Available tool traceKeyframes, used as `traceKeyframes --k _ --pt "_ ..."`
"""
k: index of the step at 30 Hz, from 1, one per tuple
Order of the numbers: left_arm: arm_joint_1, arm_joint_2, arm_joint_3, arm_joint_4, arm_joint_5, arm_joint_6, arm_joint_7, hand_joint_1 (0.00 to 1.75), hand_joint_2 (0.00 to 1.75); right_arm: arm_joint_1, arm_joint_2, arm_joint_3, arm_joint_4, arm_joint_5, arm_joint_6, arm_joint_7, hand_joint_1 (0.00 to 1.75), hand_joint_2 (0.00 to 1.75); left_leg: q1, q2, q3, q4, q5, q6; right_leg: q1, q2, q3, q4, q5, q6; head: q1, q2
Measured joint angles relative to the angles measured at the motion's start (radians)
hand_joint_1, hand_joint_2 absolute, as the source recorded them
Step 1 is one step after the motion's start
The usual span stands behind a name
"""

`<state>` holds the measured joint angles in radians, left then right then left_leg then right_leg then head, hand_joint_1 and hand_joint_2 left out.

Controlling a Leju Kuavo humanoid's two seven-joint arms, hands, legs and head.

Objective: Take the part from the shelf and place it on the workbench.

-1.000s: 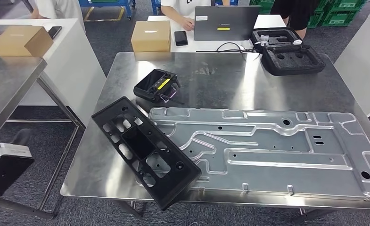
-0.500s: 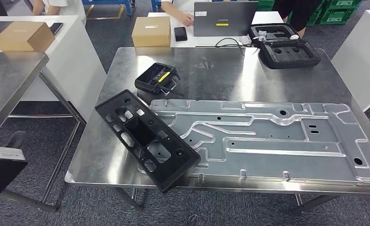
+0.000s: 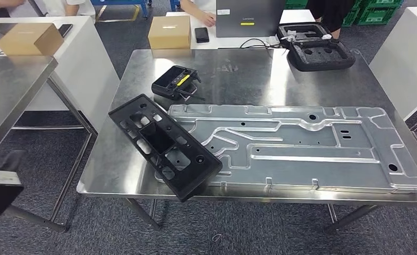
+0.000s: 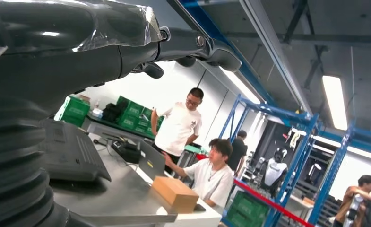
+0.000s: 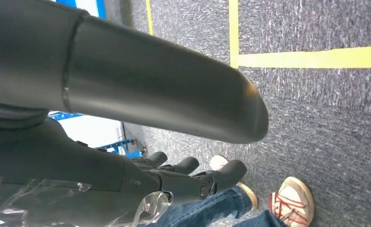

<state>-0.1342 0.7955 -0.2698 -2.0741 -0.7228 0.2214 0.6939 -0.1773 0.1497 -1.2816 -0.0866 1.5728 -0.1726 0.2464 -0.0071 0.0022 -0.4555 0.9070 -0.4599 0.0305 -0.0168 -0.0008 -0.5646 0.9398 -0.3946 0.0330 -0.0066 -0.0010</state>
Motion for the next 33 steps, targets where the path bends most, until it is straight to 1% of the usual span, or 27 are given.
traceKeyframes --k 2,3,4,6,7,8,9,10,12,13,14,15,17,18,19,20,22,23,24,25,26,27,28,29,30,32,33 --pt "0.002 0.002 0.003 -0.003 -0.001 0.000 0.000 0.00 1.75 0.001 0.000 0.000 0.000 0.000 0.000 0.000 0.00 0.00 0.000 0.001 -0.010 -0.003 0.016 0.011 -0.001 0.000 -0.007 0.002 0.003 0.013 -0.001 0.000" --pt "0.002 0.003 0.003 -0.004 -0.001 0.001 0.000 0.00 1.75 0.001 0.000 0.000 0.000 0.000 0.000 0.000 0.00 0.00 0.003 0.002 -0.017 -0.006 0.026 0.018 -0.001 0.001 -0.016 0.018 -0.016 0.017 0.000 0.000" --pt "0.003 0.003 0.004 -0.006 -0.002 0.003 0.000 0.00 1.75 0.001 0.000 0.000 0.000 0.000 0.000 0.000 0.00 0.00 0.005 0.004 -0.025 -0.009 0.037 0.024 -0.001 0.001 -0.032 0.057 -0.053 0.021 0.001 0.000" --pt "0.004 0.003 0.003 -0.009 -0.002 0.006 0.000 0.00 1.75 0.000 0.000 0.000 0.000 0.000 0.000 0.000 0.00 0.00 0.006 0.005 -0.046 -0.009 0.053 0.032 -0.001 0.001 -0.077 0.192 -0.153 0.025 0.004 0.000" --pt "0.005 0.002 0.002 -0.010 -0.002 0.007 0.000 0.00 1.75 0.001 0.000 0.000 0.000 0.000 0.000 0.000 0.00 0.00 0.005 0.005 -0.057 -0.008 0.062 0.033 -0.001 0.001 -0.096 0.262 -0.188 0.027 0.004 0.000" --pt "0.006 0.002 0.000 -0.010 -0.002 0.008 0.000 0.00 1.75 0.001 0.000 0.000 0.000 0.000 0.001 0.000 0.00 0.00 0.005 0.005 -0.068 -0.007 0.069 0.032 -0.001 0.001 -0.102 0.306 -0.202 0.029 0.004 0.000" --pt "0.006 0.002 -0.001 -0.010 -0.002 0.009 0.000 0.00 1.75 0.001 0.000 0.000 0.000 0.000 0.001 0.000 0.00 0.00 0.005 0.005 -0.079 -0.004 0.076 0.031 -0.001 0.001 -0.087 0.309 -0.192 0.030 0.004 0.000" --pt "0.007 0.002 -0.003 -0.010 -0.002 0.011 0.000 0.00 1.75 0.001 0.000 0.000 0.000 0.000 0.001 0.000 0.00 0.00 0.006 0.005 -0.090 0.000 0.082 0.029 -0.001 0.001 -0.053 0.271 -0.167 0.030 0.004 0.000" --pt "0.007 0.002 -0.004 -0.010 0.003 0.021 0.000 0.00 1.75 -0.001 0.000 0.000 0.000 0.000 0.001 0.000 0.00 0.00 0.006 0.005 -0.110 0.014 0.090 0.022 -0.002 0.000 0.052 0.117 -0.119 0.029 0.004 0.000" --pt "0.007 0.002 -0.004 -0.011 0.006 0.026 0.000 0.00 1.75 -0.002 0.000 0.000 0.000 0.000 0.001 0.000 0.00 0.00 0.005 0.005 -0.117 0.021 0.094 0.017 -0.001 0.001 0.090 0.055 -0.109 0.025 0.004 0.000" --pt "0.006 0.002 -0.003 -0.011 0.009 0.032 0.000 0.00 1.75 -0.003 0.000 0.000 0.000 0.000 0.001 0.000 0.00 0.00 0.003 0.005 -0.124 0.027 0.097 0.012 0.000 0.002 0.111 0.015 -0.107 0.020 0.003 0.000" --pt "0.006 0.003 -0.002 -0.012 0.010 0.036 0.000 0.00 1.75 -0.003 0.000 0.000 0.000 0.000 0.001 0.000 0.00 0.00 0.002 0.006 -0.128 0.031 0.102 0.006 0.002 0.004 0.116 0.000 -0.108 0.013 0.002 0.000" --pt "0.007 0.004 -0.002 -0.013 0.012 0.040 0.000 0.00 1.75 -0.003 0.001 0.000 0.000 0.000 0.002 0.000 0.00 0.00 0.004 0.006 -0.134 0.036 0.108 -0.006 0.002 0.004 0.103 0.002 -0.098 -0.002 0.001 0.000" --pt "0.008 0.004 -0.002 -0.013 0.013 0.041 0.000 0.00 1.75 -0.004 0.001 0.000 0.000 0.000 0.003 0.000 0.00 0.00 0.006 0.006 -0.141 0.048 0.093 -0.011 0.000 0.002 0.097 0.002 -0.091 -0.011 0.001 0.000" --pt "0.008 0.004 -0.002 -0.013 0.014 0.042 0.000 0.00 1.75 -0.004 0.002 0.000 0.000 0.000 0.003 0.000 0.00 0.00 0.008 0.005 -0.153 0.080 0.060 -0.018 -0.001 0.000 0.088 0.002 -0.083 -0.018 0.000 0.000" --pt "0.009 0.004 -0.002 -0.013 0.014 0.043 0.000 0.00 1.75 -0.004 0.002 0.000 0.000 0.000 0.004 0.000 0.00 0.00 0.011 0.005 -0.170 0.133 0.013 -0.024 -0.002 -0.002 0.078 0.002 -0.074 -0.024 -0.001 0.000" --pt "0.013 0.004 -0.002 -0.013 0.015 0.044 0.000 0.00 1.75 -0.004 0.001 0.000 0.000 0.000 0.004 0.000 0.00 0.00 0.014 0.005 -0.208 0.274 -0.076 -0.033 0.000 -0.003 0.054 0.003 -0.056 -0.028 -0.002 0.000" --pt "0.015 0.004 -0.003 -0.013 0.016 0.045 0.000 0.00 1.75 -0.004 0.001 0.000 0.000 0.000 0.004 0.000 0.00 0.00 0.015 0.005 -0.215 0.325 -0.094 -0.035 0.001 -0.003 0.041 0.003 -0.047 -0.028 -0.002 0.000" --pt "0.016 0.004 -0.004 -0.013 0.018 0.047 0.000 0.00 1.75 -0.004 0.001 0.000 0.000 0.000 0.004 0.000 0.00 0.00 0.015 0.005 -0.206 0.342 -0.090 -0.034 0.003 -0.003 0.029 0.003 -0.037 -0.028 -0.002 0.000" --pt "0.017 0.004 -0.004 -0.013 0.020 0.049 0.000 0.00 1.75 -0.004 0.001 0.000 0.000 0.000 0.004 0.000 0.00 0.00 0.015 0.005 -0.178 0.318 -0.069 -0.030 0.004 -0.003 0.018 0.003 -0.029 -0.028 -0.002 0.000" --pt "0.016 0.004 -0.004 -0.013 0.021 0.051 0.000 0.00 1.75 -0.005 0.001 0.000 0.000 0.000 0.004 0.000 0.00 0.00 0.013 0.004 -0.131 0.256 -0.040 -0.023 0.006 -0.002 0.009 0.003 -0.020 -0.027 -0.002 0.000" --pt "0.016 0.005 -0.004 -0.013 0.023 0.052 0.000 0.00 1.75 -0.006 0.002 0.000 0.000 0.000 0.004 0.000 0.00 0.00 0.009 0.004 -0.074 0.171 -0.021 -0.012 0.007 -0.001 0.001 0.003 -0.012 -0.026 -0.002 0.000" --pt "0.015 0.006 -0.003 -0.013 0.024 0.054 0.000 0.00 1.75 -0.007 0.003 0.000 0.000 0.000 0.004 0.000 0.00 0.00 0.005 0.004 -0.022 0.087 -0.013 -0.001 0.008 0.000 -0.005 0.003 -0.005 -0.024 -0.002 0.000" --pt "0.014 0.007 -0.002 -0.013 0.024 0.055 0.000 0.00 1.75 -0.008 0.004 0.000 0.000 0.000 0.004 0.000 0.00 0.00 0.000 0.004 0.013 0.028 -0.011 0.006 0.008 0.000 -0.008 0.002 0.003 -0.019 -0.002 0.000" --pt "0.014 0.009 -0.001 -0.013 0.025 0.057 0.000 0.00 1.75 -0.008 0.005 0.000 0.000 0.000 0.004 0.000 0.00 0.00 -0.004 0.004 0.030 -0.005 -0.014 0.012 0.006 0.000 -0.010 0.000 0.010 -0.014 -0.003 0.000" --pt "0.013 0.012 -0.001 -0.013 0.025 0.060 0.000 0.00 1.75 -0.008 0.004 0.000 0.000 0.000 0.005 0.000 0.00 0.00 -0.006 0.004 0.025 -0.017 0.000 0.017 0.005 0.000 -0.014 -0.003 0.022 -0.001 -0.003 0.000" --pt "0.013 0.012 -0.001 -0.013 0.025 0.061 0.000 0.00 1.75 -0.008 0.004 0.000 0.000 0.000 0.005 0.000 0.00 0.00 -0.004 0.005 0.018 -0.021 0.010 0.022 0.005 0.000 -0.020 0.003 0.015 0.004 -0.004 0.000"
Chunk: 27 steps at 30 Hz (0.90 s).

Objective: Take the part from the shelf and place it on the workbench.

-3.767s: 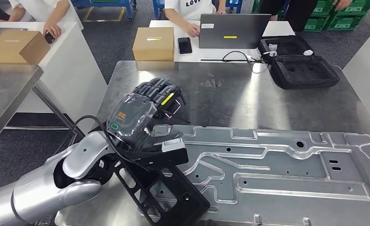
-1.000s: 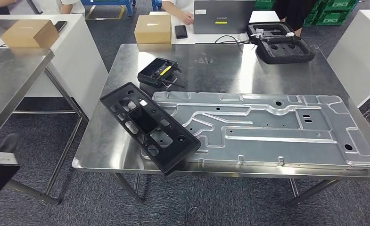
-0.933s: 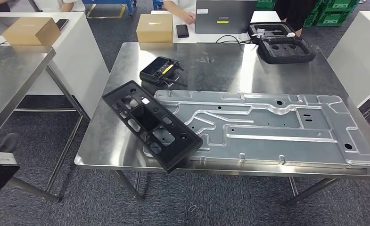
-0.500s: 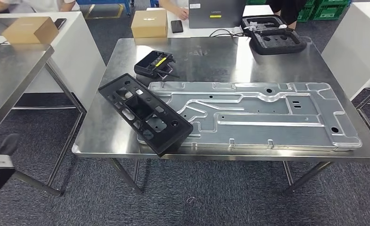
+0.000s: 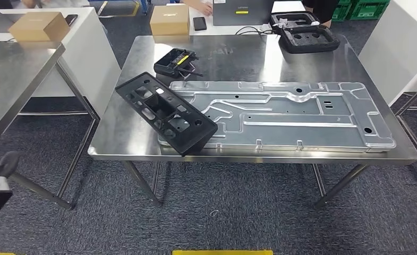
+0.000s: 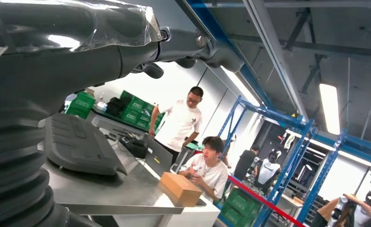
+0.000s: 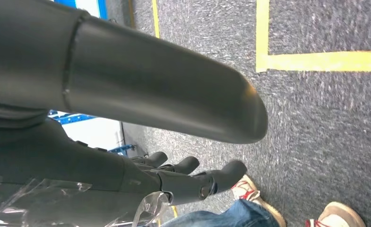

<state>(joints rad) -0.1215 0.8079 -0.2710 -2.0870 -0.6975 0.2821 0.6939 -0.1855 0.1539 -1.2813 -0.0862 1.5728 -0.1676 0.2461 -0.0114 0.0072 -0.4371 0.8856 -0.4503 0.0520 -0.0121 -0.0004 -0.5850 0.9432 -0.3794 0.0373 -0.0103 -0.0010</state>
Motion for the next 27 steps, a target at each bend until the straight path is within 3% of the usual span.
traceKeyframes --k 2,4,5,6,7,9,11,12,15,17,19,20,21,22,23,25,27 --pt "0.001 0.000 -0.001 0.000 0.000 0.002 0.000 0.00 1.75 0.000 0.000 0.000 0.000 0.000 0.000 0.000 0.00 0.00 0.006 0.003 -0.018 -0.007 0.023 0.010 0.001 0.001 -0.028 0.067 -0.069 0.007 0.002 0.000" --pt "0.004 -0.001 -0.003 0.000 0.001 0.002 0.000 0.00 1.75 0.001 -0.001 0.000 0.000 0.000 0.000 0.000 0.00 0.00 0.006 0.004 -0.043 -0.004 0.040 0.015 0.000 0.001 -0.071 0.208 -0.168 0.011 0.004 0.000" --pt "0.005 -0.001 -0.004 0.000 0.001 0.002 0.000 0.00 1.75 0.002 -0.001 0.000 0.000 0.000 0.000 0.000 0.00 0.00 0.006 0.004 -0.057 -0.001 0.049 0.014 0.000 0.001 -0.084 0.271 -0.192 0.013 0.004 0.000" --pt "0.006 -0.001 -0.005 0.000 0.001 0.002 0.000 0.00 1.75 0.002 -0.001 0.000 0.000 0.000 0.000 0.000 0.00 0.00 0.006 0.004 -0.071 0.003 0.057 0.013 0.000 0.001 -0.084 0.306 -0.193 0.015 0.004 0.000" --pt "0.007 -0.001 -0.005 0.000 0.001 0.002 0.000 0.00 1.75 0.002 -0.002 0.000 0.000 0.000 0.000 0.000 0.00 0.00 0.007 0.004 -0.084 0.008 0.064 0.011 0.000 0.001 -0.065 0.301 -0.172 0.016 0.005 0.000" --pt "0.007 -0.001 -0.006 0.000 0.001 0.003 0.000 0.00 1.75 0.002 -0.003 0.000 0.000 0.000 0.000 0.000 0.00 0.00 0.009 0.004 -0.108 0.023 0.074 0.005 -0.001 0.000 0.023 0.188 -0.117 0.017 0.005 0.000" --pt "0.007 -0.001 -0.005 0.000 0.002 0.004 0.000 0.00 1.75 0.001 -0.004 0.000 0.000 0.000 0.000 0.000 0.00 0.00 0.008 0.004 -0.129 0.042 0.082 -0.004 0.001 0.001 0.112 0.048 -0.109 0.012 0.004 0.000" --pt "0.007 -0.001 -0.005 0.000 0.002 0.005 0.000 0.00 1.75 0.000 -0.005 0.000 0.000 0.000 0.000 0.000 0.00 0.00 0.006 0.005 -0.136 0.048 0.086 -0.010 0.002 0.002 0.132 0.010 -0.116 0.007 0.004 0.000" --pt "0.006 -0.001 -0.005 0.000 0.004 0.008 0.000 0.00 1.75 -0.002 -0.004 0.000 0.000 0.000 0.001 -0.001 0.00 0.00 0.008 0.005 -0.148 0.059 0.091 -0.027 0.004 0.002 0.124 -0.003 -0.109 -0.016 0.002 0.000" --pt "0.007 0.000 -0.005 0.000 0.004 0.009 0.000 0.00 1.75 -0.002 -0.003 0.000 0.000 0.000 0.002 -0.001 0.00 0.00 0.013 0.004 -0.173 0.122 0.032 -0.040 0.001 -0.002 0.108 -0.004 -0.093 -0.031 0.002 0.000" --pt "0.008 0.000 -0.005 0.000 0.005 0.009 0.000 0.00 1.75 -0.002 -0.004 0.000 0.000 0.000 0.002 -0.001 0.00 0.00 0.018 0.003 -0.217 0.260 -0.064 -0.052 0.002 -0.004 0.086 -0.003 -0.075 -0.037 0.001 0.000" --pt "0.009 -0.001 -0.006 0.000 0.006 0.009 0.000 0.00 1.75 -0.002 -0.004 0.000 0.000 0.000 0.002 -0.001 0.00 0.00 0.019 0.003 -0.233 0.326 -0.094 -0.055 0.002 -0.005 0.073 -0.003 -0.066 -0.038 0.001 0.000" --pt "0.009 -0.001 -0.006 0.000 0.006 0.009 0.000 0.00 1.75 -0.002 -0.004 0.000 0.000 0.000 0.002 -0.001 0.00 0.00 0.020 0.003 -0.236 0.363 -0.103 -0.056 0.003 -0.005 0.061 -0.003 -0.057 -0.038 0.001 0.000" --pt "0.009 -0.001 -0.006 0.000 0.007 0.009 0.000 0.00 1.75 -0.002 -0.004 0.000 0.000 0.000 0.002 -0.001 0.00 0.00 0.020 0.003 -0.219 0.362 -0.091 -0.054 0.003 -0.005 0.049 -0.002 -0.048 -0.037 0.001 0.000" --pt "0.009 -0.001 -0.006 0.000 0.007 0.010 0.000 0.00 1.75 -0.002 -0.004 0.000 0.000 0.000 0.002 -0.001 0.00 0.00 0.019 0.003 -0.182 0.318 -0.064 -0.050 0.004 -0.004 0.038 -0.002 -0.039 -0.036 0.000 0.000" --pt "0.008 0.000 -0.005 0.000 0.006 0.011 0.000 0.00 1.75 -0.003 -0.002 0.000 0.000 0.000 0.002 -0.001 0.00 0.00 0.013 0.001 -0.072 0.155 -0.021 -0.032 0.005 -0.003 0.023 -0.002 -0.023 -0.032 0.000 0.000" --pt "0.008 0.002 -0.002 0.000 0.006 0.014 0.000 0.00 1.75 -0.004 0.000 0.000 0.000 0.000 0.002 -0.001 0.00 0.00 0.003 -0.002 0.000 0.032 -0.017 -0.015 0.001 -0.005 0.017 -0.004 -0.008 -0.020 0.000 0.000"
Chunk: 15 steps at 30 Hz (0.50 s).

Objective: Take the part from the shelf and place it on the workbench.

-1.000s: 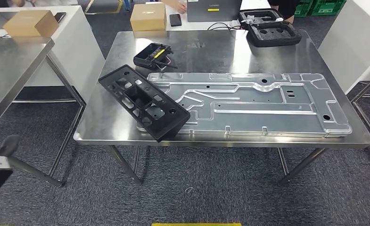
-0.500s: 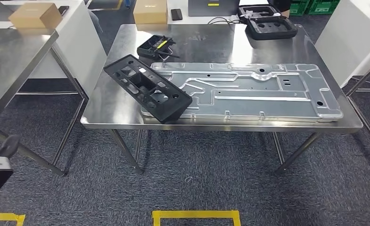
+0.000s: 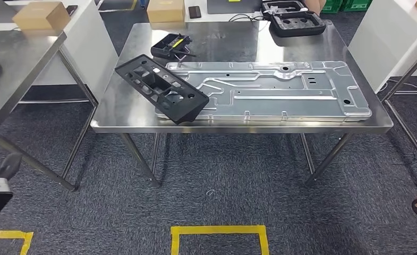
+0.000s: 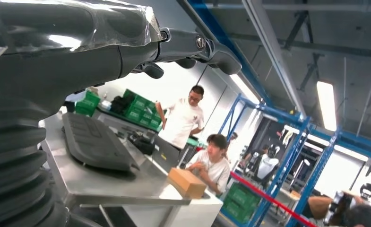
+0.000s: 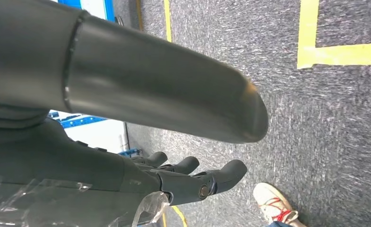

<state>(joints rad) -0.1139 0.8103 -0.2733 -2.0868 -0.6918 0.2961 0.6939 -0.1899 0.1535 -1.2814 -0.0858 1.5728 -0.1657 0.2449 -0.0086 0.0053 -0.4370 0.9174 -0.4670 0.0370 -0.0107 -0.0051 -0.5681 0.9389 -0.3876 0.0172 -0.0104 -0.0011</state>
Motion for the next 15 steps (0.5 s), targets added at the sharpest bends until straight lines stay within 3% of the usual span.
traceKeyframes --k 2,4,5,6,8,9,10,11,13,15 --pt "0.000 0.004 0.001 0.000 -0.001 0.005 0.000 0.00 1.75 0.002 0.001 0.000 0.000 0.000 0.000 0.000 0.00 0.00 -0.008 -0.001 0.007 -0.029 0.005 0.012 -0.005 -0.003 -0.002 -0.007 0.016 0.016 -0.002 0.000" --pt "-0.001 0.005 0.001 0.000 -0.001 0.007 0.000 0.00 1.75 0.003 0.000 0.000 0.000 0.000 -0.001 0.000 0.00 0.00 -0.005 0.001 -0.004 -0.042 0.029 0.023 -0.005 -0.001 -0.012 0.002 0.001 0.028 -0.002 0.000" --pt "-0.001 0.005 0.000 0.000 -0.001 0.008 0.000 0.00 1.75 0.002 0.000 0.000 0.000 0.000 -0.002 0.000 0.00 0.00 -0.002 0.001 -0.011 -0.049 0.043 0.027 -0.004 0.000 -0.024 0.031 -0.031 0.031 -0.001 0.000" --pt "0.001 0.004 -0.001 0.000 -0.001 0.009 0.000 0.00 1.75 0.002 0.000 0.000 0.000 0.000 -0.002 0.000 0.00 0.00 0.000 0.002 -0.021 -0.051 0.054 0.030 -0.004 0.002 -0.043 0.085 -0.080 0.034 0.000 0.000" --pt "0.004 0.004 -0.003 0.000 0.000 0.009 0.000 0.00 1.75 0.002 0.000 0.000 0.000 0.000 -0.003 0.000 0.00 0.00 -0.003 0.002 -0.046 -0.049 0.071 0.034 -0.003 0.004 -0.084 0.227 -0.169 0.039 0.002 0.000" --pt "0.006 0.003 -0.004 0.000 0.001 0.009 0.000 0.00 1.75 0.002 -0.001 0.000 0.000 0.000 -0.003 0.000 0.00 0.00 -0.004 0.003 -0.059 -0.046 0.080 0.035 -0.002 0.004 -0.093 0.279 -0.184 0.040 0.003 0.000" --pt "0.008 0.003 -0.004 0.000 0.001 0.009 0.000 0.00 1.75 0.002 -0.001 0.000 0.000 0.000 -0.003 0.000 0.00 0.00 -0.005 0.003 -0.071 -0.042 0.087 0.034 -0.002 0.004 -0.084 0.296 -0.175 0.040 0.003 0.000" --pt "0.009 0.003 -0.005 0.000 0.002 0.009 0.000 0.00 1.75 0.002 -0.001 0.000 0.000 0.000 -0.003 0.000 0.00 0.00 -0.006 0.003 -0.084 -0.036 0.094 0.033 -0.001 0.004 -0.056 0.273 -0.149 0.038 0.003 0.000" --pt "0.012 0.003 -0.005 0.000 0.004 0.009 0.000 0.00 1.75 0.002 -0.003 0.000 0.000 0.000 -0.003 0.000 0.00 0.00 -0.007 0.003 -0.107 -0.019 0.102 0.030 0.003 0.004 0.047 0.128 -0.104 0.029 0.003 0.000" --pt "0.014 0.003 -0.004 0.000 0.004 0.009 0.000 0.00 1.75 0.000 -0.006 0.000 0.000 0.000 -0.003 0.000 0.00 0.00 -0.009 0.005 -0.124 -0.005 0.111 0.022 0.009 0.003 0.126 0.000 -0.099 0.016 0.003 0.000"
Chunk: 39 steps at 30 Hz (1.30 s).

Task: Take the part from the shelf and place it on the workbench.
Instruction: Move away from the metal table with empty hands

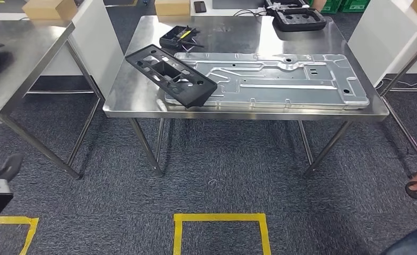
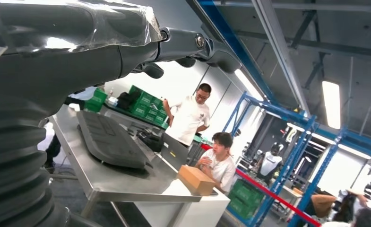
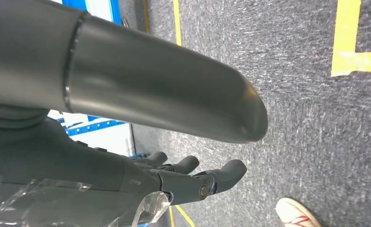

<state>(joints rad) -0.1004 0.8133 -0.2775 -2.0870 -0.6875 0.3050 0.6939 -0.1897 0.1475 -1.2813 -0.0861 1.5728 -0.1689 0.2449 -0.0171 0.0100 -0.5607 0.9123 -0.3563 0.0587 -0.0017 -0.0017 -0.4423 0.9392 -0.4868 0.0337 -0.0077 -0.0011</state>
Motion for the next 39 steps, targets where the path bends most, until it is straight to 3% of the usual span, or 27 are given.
traceKeyframes --k 1,4,6,8,9,10,11,12,13,15,17,19,20,21,23,24,25,26,27,29,31,34,35,37,39 --pt "0.001 0.000 0.000 0.000 0.000 0.000 0.000 0.00 1.75 -0.001 -0.001 0.000 0.000 0.000 0.000 0.000 0.00 0.00 0.001 0.002 -0.004 0.003 0.005 -0.005 0.002 0.000 0.011 -0.025 -0.005 -0.005 0.000 0.000" --pt "0.001 0.000 0.001 0.000 -0.002 -0.002 0.000 0.00 1.75 -0.001 0.001 0.000 0.000 0.000 0.000 -0.005 0.00 0.00 0.003 0.002 -0.016 0.010 0.009 -0.015 -0.003 0.000 -0.004 -0.032 0.013 -0.022 0.000 0.000" --pt "0.002 0.001 0.001 0.000 -0.003 -0.004 0.000 0.00 1.75 -0.002 0.002 0.000 0.000 0.000 0.000 -0.007 0.00 0.00 0.008 -0.001 -0.049 0.079 -0.054 -0.026 -0.010 -0.007 -0.022 -0.034 0.033 -0.034 -0.002 0.000" --pt "0.003 -0.001 0.000 0.000 -0.004 -0.005 0.000 0.00 1.75 -0.002 0.000 0.000 0.000 0.000 0.000 -0.008 0.00 0.00 0.021 -0.002 -0.096 0.220 -0.150 -0.051 -0.010 -0.012 -0.045 -0.033 0.051 -0.038 -0.006 0.000" --pt "0.004 -0.002 -0.001 0.000 -0.004 -0.005 0.000 0.00 1.75 -0.001 -0.001 0.000 0.000 0.000 0.000 -0.008 0.00 0.00 0.028 -0.002 -0.111 0.283 -0.178 -0.060 -0.010 -0.013 -0.057 -0.033 0.060 -0.037 -0.007 0.000" --pt "0.004 -0.003 -0.002 0.000 -0.004 -0.006 0.000 0.00 1.75 0.000 -0.001 0.000 0.000 0.000 0.000 -0.008 0.00 0.00 0.033 -0.002 -0.110 0.313 -0.183 -0.067 -0.011 -0.013 -0.069 -0.032 0.068 -0.033 -0.008 0.000" --pt "0.004 -0.004 -0.003 0.000 -0.004 -0.006 0.000 0.00 1.75 0.001 -0.001 0.000 0.000 0.000 0.000 -0.008 0.00 0.00 0.037 -0.002 -0.089 0.304 -0.168 -0.072 -0.012 -0.012 -0.081 -0.032 0.077 -0.031 -0.008 0.000" --pt "0.003 -0.004 -0.004 0.000 -0.004 -0.006 0.000 0.00 1.75 0.000 -0.001 0.000 0.000 0.000 0.000 -0.008 0.00 0.00 0.040 -0.002 -0.047 0.253 -0.140 -0.076 -0.013 -0.012 -0.091 -0.032 0.085 -0.028 -0.008 0.000" --pt "0.003 -0.004 -0.004 0.000 -0.004 -0.007 0.000 0.00 1.75 -0.001 -0.001 0.000 0.000 0.000 0.000 -0.008 0.00 0.00 0.043 -0.003 0.009 0.174 -0.114 -0.079 -0.014 -0.011 -0.099 -0.031 0.093 -0.023 -0.008 0.000" --pt "0.001 -0.004 -0.004 0.000 -0.004 -0.007 0.000 0.00 1.75 -0.003 0.000 0.000 0.000 0.000 -0.001 -0.008 0.00 0.00 0.041 -0.007 0.111 0.019 -0.094 -0.075 -0.015 -0.008 -0.112 -0.030 0.108 -0.012 -0.008 0.000" --pt "-0.001 -0.004 -0.004 0.000 -0.006 -0.009 0.000 0.00 1.75 -0.004 0.000 0.000 0.000 0.000 -0.001 -0.008 0.00 0.00 0.033 -0.011 0.139 -0.039 -0.098 -0.063 -0.015 -0.006 -0.120 -0.030 0.123 0.001 -0.007 0.000" --pt "-0.001 -0.005 -0.004 0.000 -0.006 -0.012 0.000 0.00 1.75 -0.003 0.000 0.000 0.000 0.000 -0.002 -0.008 0.00 0.00 0.031 -0.009 0.123 -0.040 -0.086 -0.045 -0.017 -0.004 -0.130 -0.025 0.126 0.013 -0.007 0.000" --pt "-0.002 -0.006 -0.004 0.000 -0.006 -0.013 0.000 0.00 1.75 -0.002 0.000 0.000 0.000 0.000 -0.002 -0.008 0.00 0.00 0.032 -0.007 0.115 -0.041 -0.077 -0.034 -0.018 -0.002 -0.141 -0.006 0.105 0.017 -0.006 0.000" --pt "-0.002 -0.006 -0.005 0.000 -0.006 -0.014 0.000 0.00 1.75 -0.002 0.000 0.000 0.000 0.000 -0.002 -0.009 0.00 0.00 0.033 -0.005 0.106 -0.043 -0.068 -0.025 -0.018 -0.001 -0.158 0.036 0.066 0.019 -0.004 0.000" --pt "-0.002 -0.007 -0.007 0.000 -0.006 -0.014 0.000 0.00 1.75 -0.001 0.000 0.000 0.000 0.000 -0.002 -0.009 0.00 0.00 0.032 -0.004 0.086 -0.042 -0.050 -0.015 -0.018 0.001 -0.207 0.181 -0.038 0.020 -0.001 0.000" --pt "-0.001 -0.008 -0.010 0.000 -0.006 -0.015 0.000 0.00 1.75 0.000 0.000 0.000 0.000 0.000 -0.002 -0.009 0.00 0.00 0.030 -0.004 0.074 -0.040 -0.042 -0.013 -0.018 0.001 -0.226 0.254 -0.073 0.022 0.000 0.000" --pt "-0.001 -0.008 -0.012 0.000 -0.006 -0.015 0.000 0.00 1.75 0.000 0.000 0.000 0.000 0.000 -0.002 -0.009 0.00 0.00 0.029 -0.003 0.062 -0.038 -0.034 -0.014 -0.017 0.001 -0.231 0.300 -0.084 0.022 0.000 0.000" --pt "-0.001 -0.009 -0.014 0.000 -0.006 -0.015 0.000 0.00 1.75 0.001 0.000 0.000 0.000 0.000 -0.002 -0.009 0.00 0.00 0.028 -0.003 0.050 -0.034 -0.027 -0.015 -0.017 0.001 -0.218 0.308 -0.072 0.022 0.000 0.000" --pt "-0.001 -0.009 -0.015 0.000 -0.006 -0.015 0.000 0.00 1.75 0.001 0.000 0.000 0.000 0.000 -0.002 -0.009 0.00 0.00 0.028 -0.003 0.038 -0.028 -0.022 -0.017 -0.018 0.001 -0.185 0.273 -0.046 0.022 0.000 0.000" --pt "-0.001 -0.009 -0.016 0.000 -0.007 -0.015 0.000 0.00 1.75 0.000 -0.001 0.000 0.000 0.000 -0.002 -0.009 0.00 0.00 0.027 -0.004 0.015 -0.009 -0.016 -0.024 -0.018 0.001 -0.082 0.124 -0.005 0.019 0.000 0.000" --pt "-0.002 -0.009 -0.015 0.000 -0.007 -0.015 0.000 0.00 1.75 -0.001 -0.001 0.000 0.000 0.000 -0.002 -0.009 0.00 0.00 0.024 -0.003 -0.002 0.007 -0.009 -0.035 -0.016 0.003 -0.016 0.013 -0.005 0.013 0.000 0.000" --pt "-0.003 -0.009 -0.015 0.000 -0.007 -0.015 0.000 0.00 1.75 -0.001 0.000 0.000 0.000 0.000 -0.002 -0.010 0.00 0.00 0.026 -0.001 -0.015 0.015 0.003 -0.053 -0.014 0.005 -0.023 -0.004 -0.003 -0.006 -0.002 0.000" --pt "-0.002 -0.009 -0.015 0.000 -0.007 -0.016 0.000 0.00 1.75 -0.001 0.001 0.000 0.000 0.000 -0.001 -0.011 0.00 0.00 0.028 -0.001 -0.024 0.030 -0.011 -0.058 -0.015 0.004 -0.031 -0.003 0.005 -0.016 -0.002 0.000" --pt "-0.002 -0.009 -0.015 0.000 -0.009 -0.018 0.000 0.00 1.75 -0.001 0.002 0.000 0.000 0.000 -0.001 -0.011 0.00 0.00 0.032 -0.002 -0.060 0.124 -0.090 -0.068 -0.016 0.000 -0.050 -0.004 0.022 -0.033 -0.003 0.000" --pt "0.000 -0.010 -0.016 0.000 -0.011 -0.021 0.000 0.00 1.75 -0.001 0.002 0.000 0.000 0.000 -0.001 -0.011 0.00 0.00 0.033 -0.003 -0.104 0.272 -0.178 -0.075 -0.012 -0.003 -0.073 -0.003 0.039 -0.040 -0.004 0.000"
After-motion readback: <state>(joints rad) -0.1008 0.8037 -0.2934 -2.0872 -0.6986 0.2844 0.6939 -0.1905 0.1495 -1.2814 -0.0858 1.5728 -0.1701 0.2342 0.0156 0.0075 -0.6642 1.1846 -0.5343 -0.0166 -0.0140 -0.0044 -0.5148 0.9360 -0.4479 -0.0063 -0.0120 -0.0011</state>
